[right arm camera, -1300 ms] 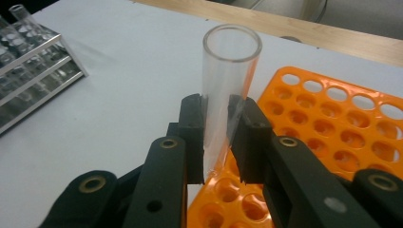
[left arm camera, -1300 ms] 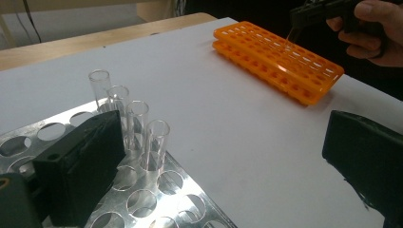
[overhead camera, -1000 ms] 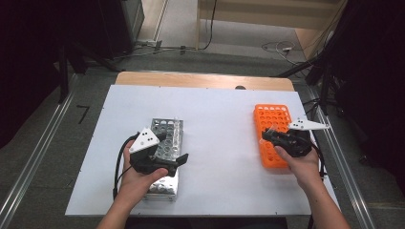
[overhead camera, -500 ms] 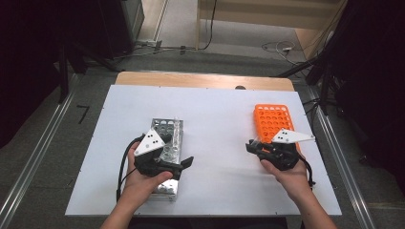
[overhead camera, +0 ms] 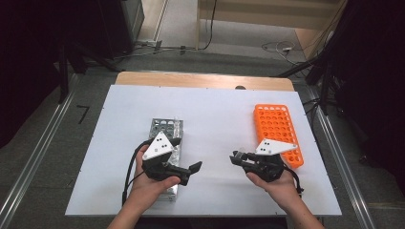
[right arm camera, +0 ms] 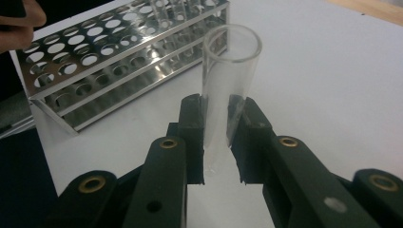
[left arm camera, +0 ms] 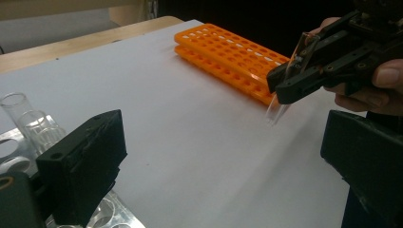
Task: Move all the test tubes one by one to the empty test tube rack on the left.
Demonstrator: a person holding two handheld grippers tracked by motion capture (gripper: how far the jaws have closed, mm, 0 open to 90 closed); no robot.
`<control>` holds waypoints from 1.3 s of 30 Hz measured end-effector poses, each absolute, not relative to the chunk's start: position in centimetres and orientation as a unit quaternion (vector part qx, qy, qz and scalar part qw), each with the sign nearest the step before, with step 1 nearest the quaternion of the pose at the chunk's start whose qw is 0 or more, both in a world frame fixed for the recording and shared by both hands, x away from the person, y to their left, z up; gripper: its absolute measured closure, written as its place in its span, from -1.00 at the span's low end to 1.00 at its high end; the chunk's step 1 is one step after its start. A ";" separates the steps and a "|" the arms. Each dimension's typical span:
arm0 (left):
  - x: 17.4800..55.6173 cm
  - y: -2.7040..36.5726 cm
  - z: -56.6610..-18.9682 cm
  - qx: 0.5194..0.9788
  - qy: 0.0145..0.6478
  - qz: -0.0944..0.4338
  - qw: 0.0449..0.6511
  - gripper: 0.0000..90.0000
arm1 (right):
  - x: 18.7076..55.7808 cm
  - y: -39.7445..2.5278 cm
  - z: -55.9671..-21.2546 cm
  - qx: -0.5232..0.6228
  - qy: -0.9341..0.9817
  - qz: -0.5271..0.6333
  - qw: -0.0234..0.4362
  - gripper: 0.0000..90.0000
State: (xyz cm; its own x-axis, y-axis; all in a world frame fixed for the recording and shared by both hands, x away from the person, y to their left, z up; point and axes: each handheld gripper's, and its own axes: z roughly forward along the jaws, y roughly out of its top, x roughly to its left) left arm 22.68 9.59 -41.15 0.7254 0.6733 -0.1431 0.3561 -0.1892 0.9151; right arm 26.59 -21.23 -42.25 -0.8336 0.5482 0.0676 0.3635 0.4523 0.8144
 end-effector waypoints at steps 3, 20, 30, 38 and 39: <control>22.6 9.2 -41.0 0.759 0.334 0.145 0.541 -0.98 | 26.2 -20.6 -42.4 0.260 0.850 0.447 0.099 0.64; 22.0 6.9 -41.0 0.770 0.309 0.126 0.543 -0.57 | 25.2 -18.4 -43.0 0.232 0.863 0.441 0.085 0.64; 21.7 5.9 -41.1 0.777 0.300 0.122 0.540 -0.24 | 24.6 -17.4 -43.3 0.221 0.869 0.436 0.080 0.64; 21.6 5.4 -41.2 0.780 0.284 0.108 0.548 0.08 | 24.2 -16.9 -43.2 0.214 0.870 0.438 0.073 0.64; 21.6 5.3 -41.2 0.781 0.282 0.106 0.547 0.12 | 24.2 -16.8 -43.2 0.213 0.870 0.439 0.073 0.64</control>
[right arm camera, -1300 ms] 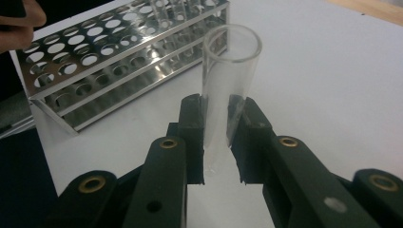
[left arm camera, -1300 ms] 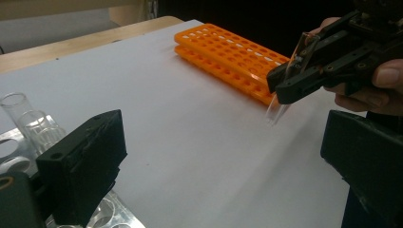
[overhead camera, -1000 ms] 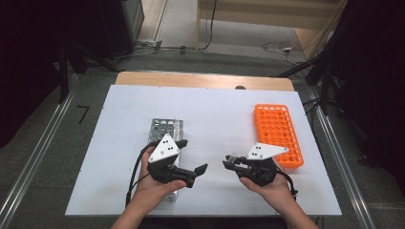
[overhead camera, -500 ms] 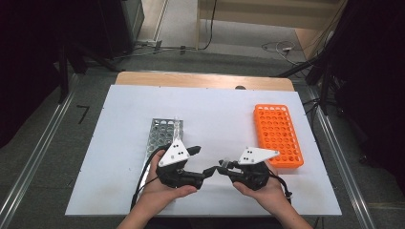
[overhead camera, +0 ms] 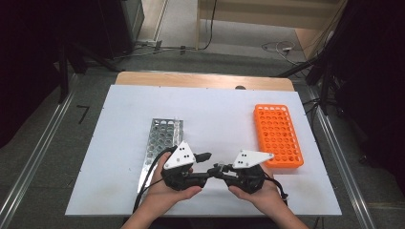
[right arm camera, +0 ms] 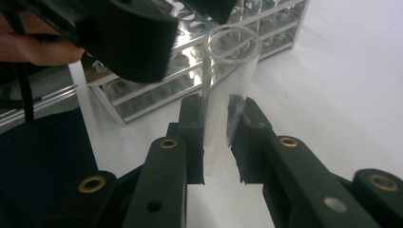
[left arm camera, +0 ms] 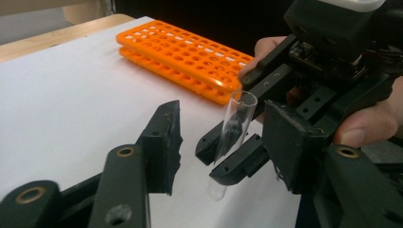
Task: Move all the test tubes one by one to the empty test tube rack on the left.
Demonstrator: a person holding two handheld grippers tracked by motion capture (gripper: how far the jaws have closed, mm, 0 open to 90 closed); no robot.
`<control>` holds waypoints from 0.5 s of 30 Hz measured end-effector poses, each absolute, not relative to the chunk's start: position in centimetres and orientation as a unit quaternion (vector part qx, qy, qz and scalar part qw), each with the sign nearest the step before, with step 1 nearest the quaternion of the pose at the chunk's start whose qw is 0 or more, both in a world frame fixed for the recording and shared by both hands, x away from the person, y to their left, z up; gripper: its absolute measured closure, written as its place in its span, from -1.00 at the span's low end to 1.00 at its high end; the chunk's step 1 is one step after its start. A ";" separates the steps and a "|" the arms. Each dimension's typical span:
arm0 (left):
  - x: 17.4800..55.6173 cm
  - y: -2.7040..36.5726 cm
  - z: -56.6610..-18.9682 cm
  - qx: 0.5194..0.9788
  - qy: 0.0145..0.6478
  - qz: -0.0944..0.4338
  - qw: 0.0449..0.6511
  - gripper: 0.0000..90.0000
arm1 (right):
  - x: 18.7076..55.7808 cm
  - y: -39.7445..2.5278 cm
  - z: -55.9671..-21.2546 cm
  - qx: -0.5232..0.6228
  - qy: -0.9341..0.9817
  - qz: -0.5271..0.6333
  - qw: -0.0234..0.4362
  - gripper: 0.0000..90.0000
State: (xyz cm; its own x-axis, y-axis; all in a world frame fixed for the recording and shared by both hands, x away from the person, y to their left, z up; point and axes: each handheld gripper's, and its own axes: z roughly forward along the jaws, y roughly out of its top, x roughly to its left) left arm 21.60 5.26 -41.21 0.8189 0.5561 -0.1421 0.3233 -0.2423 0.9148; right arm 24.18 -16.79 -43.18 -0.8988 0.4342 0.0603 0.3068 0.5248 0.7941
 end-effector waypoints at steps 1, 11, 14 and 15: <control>21.6 5.1 -41.2 0.782 0.280 0.106 0.547 0.14 | 24.1 -16.7 -43.2 0.210 0.870 0.439 0.072 0.64; 21.4 4.3 -41.4 0.788 0.271 0.104 0.544 0.38 | 23.5 -16.1 -42.8 0.198 0.873 0.441 0.068 0.64; 21.3 4.3 -41.4 0.788 0.268 0.107 0.545 0.48 | 23.4 -15.9 -42.8 0.195 0.873 0.442 0.066 0.64; 21.3 4.3 -41.4 0.788 0.266 0.104 0.545 0.51 | 23.4 -15.9 -42.8 0.196 0.873 0.442 0.065 0.64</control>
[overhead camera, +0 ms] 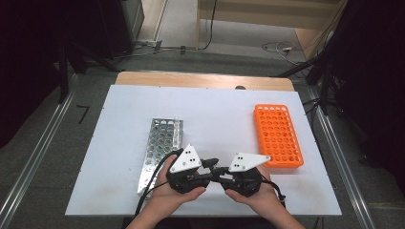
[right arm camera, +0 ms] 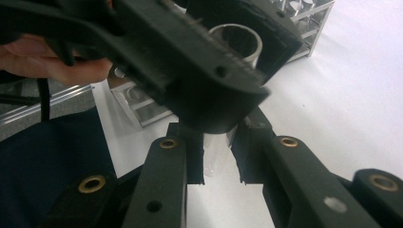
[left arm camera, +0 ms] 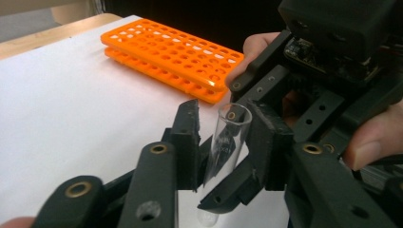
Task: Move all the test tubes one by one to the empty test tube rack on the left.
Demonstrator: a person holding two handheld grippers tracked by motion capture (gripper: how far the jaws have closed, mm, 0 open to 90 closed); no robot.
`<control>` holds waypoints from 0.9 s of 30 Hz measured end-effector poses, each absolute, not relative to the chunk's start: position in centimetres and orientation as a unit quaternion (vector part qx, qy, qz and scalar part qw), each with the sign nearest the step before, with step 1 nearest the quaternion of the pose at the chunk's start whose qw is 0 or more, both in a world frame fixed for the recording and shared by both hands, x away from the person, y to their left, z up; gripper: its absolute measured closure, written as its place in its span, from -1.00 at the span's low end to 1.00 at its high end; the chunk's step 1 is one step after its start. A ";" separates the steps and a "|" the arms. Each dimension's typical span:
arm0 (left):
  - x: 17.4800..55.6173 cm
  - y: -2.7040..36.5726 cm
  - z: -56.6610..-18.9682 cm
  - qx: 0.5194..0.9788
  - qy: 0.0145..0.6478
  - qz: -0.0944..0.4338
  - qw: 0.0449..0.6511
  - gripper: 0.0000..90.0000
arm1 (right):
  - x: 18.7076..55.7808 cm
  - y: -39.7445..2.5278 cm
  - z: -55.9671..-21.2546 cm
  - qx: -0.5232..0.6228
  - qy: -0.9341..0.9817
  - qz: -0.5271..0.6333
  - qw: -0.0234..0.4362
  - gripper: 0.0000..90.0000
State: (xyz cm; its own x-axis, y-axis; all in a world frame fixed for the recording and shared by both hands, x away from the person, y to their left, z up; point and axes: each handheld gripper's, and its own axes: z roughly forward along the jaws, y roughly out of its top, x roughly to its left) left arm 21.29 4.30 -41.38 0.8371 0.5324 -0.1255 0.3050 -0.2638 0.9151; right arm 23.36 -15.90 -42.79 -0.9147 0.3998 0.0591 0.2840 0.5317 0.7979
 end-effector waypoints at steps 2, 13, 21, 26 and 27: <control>21.3 4.2 -41.4 0.788 0.264 0.104 0.546 0.56 | 23.3 -15.9 -42.8 0.195 0.873 0.442 0.067 0.64; 21.2 4.1 -41.4 0.791 0.261 0.106 0.543 0.65 | 23.2 -15.8 -42.7 0.195 0.872 0.444 0.066 0.64; 21.1 4.2 -41.4 0.789 0.263 0.118 0.543 0.68 | 23.3 -15.9 -42.6 0.198 0.870 0.446 0.068 0.63; 21.2 4.3 -41.4 0.787 0.266 0.122 0.543 0.69 | 23.4 -15.8 -42.7 0.196 0.869 0.450 0.058 0.46; 21.2 4.5 -41.3 0.786 0.269 0.123 0.543 0.69 | 23.3 -15.8 -42.7 0.195 0.870 0.449 0.059 0.33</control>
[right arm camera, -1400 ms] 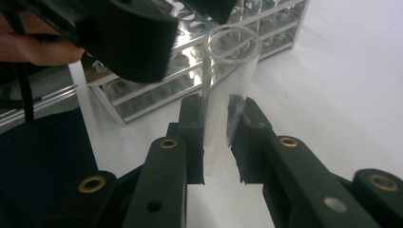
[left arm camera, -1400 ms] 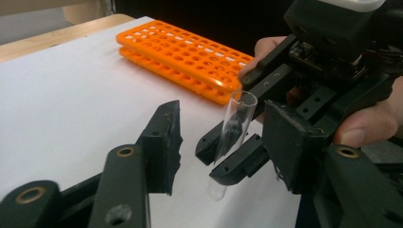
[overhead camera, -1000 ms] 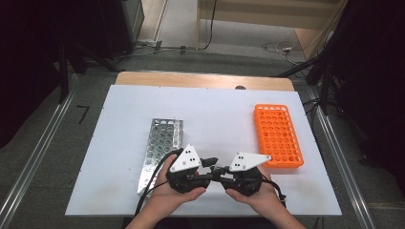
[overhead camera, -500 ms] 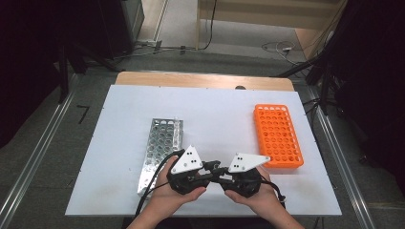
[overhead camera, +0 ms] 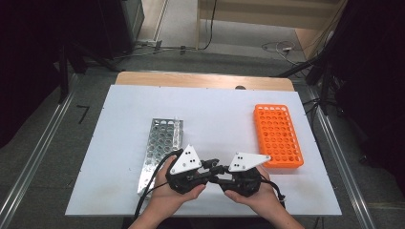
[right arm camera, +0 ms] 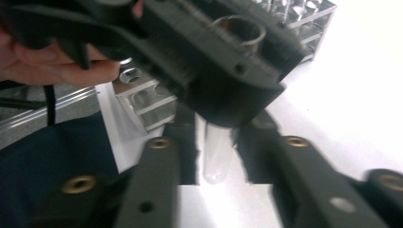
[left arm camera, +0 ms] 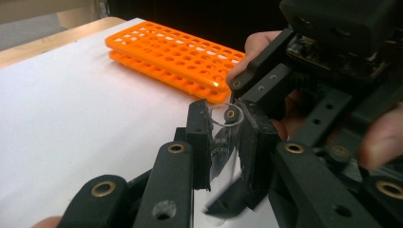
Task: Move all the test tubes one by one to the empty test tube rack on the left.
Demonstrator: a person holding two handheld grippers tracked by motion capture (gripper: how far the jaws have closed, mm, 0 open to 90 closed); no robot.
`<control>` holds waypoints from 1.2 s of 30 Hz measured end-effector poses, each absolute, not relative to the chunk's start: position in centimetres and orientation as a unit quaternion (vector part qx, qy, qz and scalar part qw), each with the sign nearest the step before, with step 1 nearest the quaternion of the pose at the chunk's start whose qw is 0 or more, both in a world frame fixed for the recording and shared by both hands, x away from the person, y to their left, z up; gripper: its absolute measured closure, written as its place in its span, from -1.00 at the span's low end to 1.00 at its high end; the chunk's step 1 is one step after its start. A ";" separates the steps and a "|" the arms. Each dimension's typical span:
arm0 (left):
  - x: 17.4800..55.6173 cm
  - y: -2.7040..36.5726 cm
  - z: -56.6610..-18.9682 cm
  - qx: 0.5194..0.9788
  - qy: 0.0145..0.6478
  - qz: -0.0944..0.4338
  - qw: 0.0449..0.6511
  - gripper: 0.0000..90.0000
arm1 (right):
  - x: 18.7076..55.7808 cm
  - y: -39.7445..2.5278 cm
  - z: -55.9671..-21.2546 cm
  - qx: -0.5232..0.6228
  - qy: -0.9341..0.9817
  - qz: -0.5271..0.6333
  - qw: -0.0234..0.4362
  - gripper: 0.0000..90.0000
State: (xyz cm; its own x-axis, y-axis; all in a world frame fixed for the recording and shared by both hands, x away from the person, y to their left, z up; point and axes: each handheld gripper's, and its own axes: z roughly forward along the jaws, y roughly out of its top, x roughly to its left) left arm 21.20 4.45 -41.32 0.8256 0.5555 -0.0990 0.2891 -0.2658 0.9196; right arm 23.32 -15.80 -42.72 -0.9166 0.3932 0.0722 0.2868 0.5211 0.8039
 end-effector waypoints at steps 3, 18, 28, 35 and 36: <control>21.3 4.9 -41.2 0.782 0.274 0.125 0.545 0.69 | 23.0 -15.6 -42.7 0.179 0.875 0.446 0.063 -0.32; 21.7 7.1 -40.5 0.769 0.295 0.147 0.548 0.69 | 24.2 -17.5 -42.3 0.198 0.859 0.470 0.041 -1.00; 22.3 9.3 -39.7 0.755 0.315 0.172 0.549 0.69 | 25.8 -20.2 -42.5 0.226 0.845 0.481 0.052 -1.00; 22.9 11.1 -39.2 0.742 0.331 0.192 0.550 0.69 | 26.8 -22.4 -42.4 0.253 0.835 0.484 0.064 -1.00; 22.9 11.3 -39.2 0.741 0.334 0.193 0.550 0.69 | 27.0 -22.7 -42.5 0.255 0.834 0.485 0.066 -1.00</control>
